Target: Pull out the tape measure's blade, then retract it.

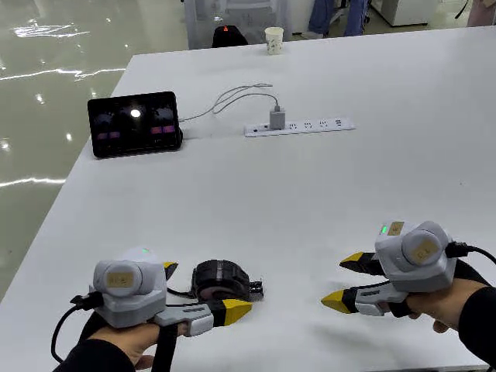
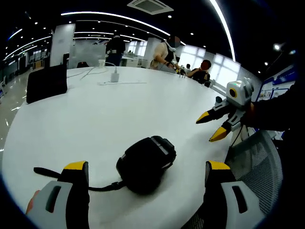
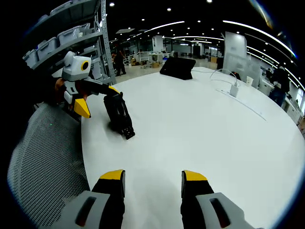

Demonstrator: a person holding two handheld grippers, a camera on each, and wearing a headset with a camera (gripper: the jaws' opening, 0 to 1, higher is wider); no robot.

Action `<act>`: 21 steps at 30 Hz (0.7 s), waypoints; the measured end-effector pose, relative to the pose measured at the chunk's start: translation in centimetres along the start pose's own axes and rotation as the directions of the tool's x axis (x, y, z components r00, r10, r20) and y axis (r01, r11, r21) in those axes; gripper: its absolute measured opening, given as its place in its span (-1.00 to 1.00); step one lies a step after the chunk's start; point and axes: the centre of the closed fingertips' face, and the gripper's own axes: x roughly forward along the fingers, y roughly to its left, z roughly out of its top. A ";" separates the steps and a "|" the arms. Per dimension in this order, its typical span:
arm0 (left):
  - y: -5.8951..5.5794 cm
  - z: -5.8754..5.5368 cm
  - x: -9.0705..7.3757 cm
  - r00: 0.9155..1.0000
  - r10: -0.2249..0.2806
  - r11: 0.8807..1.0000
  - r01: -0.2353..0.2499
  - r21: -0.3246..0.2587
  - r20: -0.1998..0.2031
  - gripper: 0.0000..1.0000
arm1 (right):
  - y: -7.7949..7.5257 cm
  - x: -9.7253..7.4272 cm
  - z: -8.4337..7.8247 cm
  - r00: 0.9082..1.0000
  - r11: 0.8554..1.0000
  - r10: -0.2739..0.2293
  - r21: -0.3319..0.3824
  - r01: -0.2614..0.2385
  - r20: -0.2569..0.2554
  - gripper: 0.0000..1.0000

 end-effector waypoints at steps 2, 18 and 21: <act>0.5 -0.3 -0.5 1.000 -0.001 1.000 0.001 0.007 -0.015 0.98 | -0.4 -0.4 -0.3 1.000 1.000 -0.013 -0.005 0.013 -0.001 -0.07; 3.4 -1.9 -3.2 0.997 -0.029 0.997 0.035 0.075 -0.075 0.98 | -2.1 -3.6 -3.2 0.998 0.998 -0.060 0.009 0.060 -0.009 0.16; 3.7 -2.2 -3.7 0.996 -0.030 0.997 0.036 0.071 -0.087 0.98 | -2.6 -4.3 -3.9 0.997 0.997 -0.074 0.016 0.074 -0.013 0.20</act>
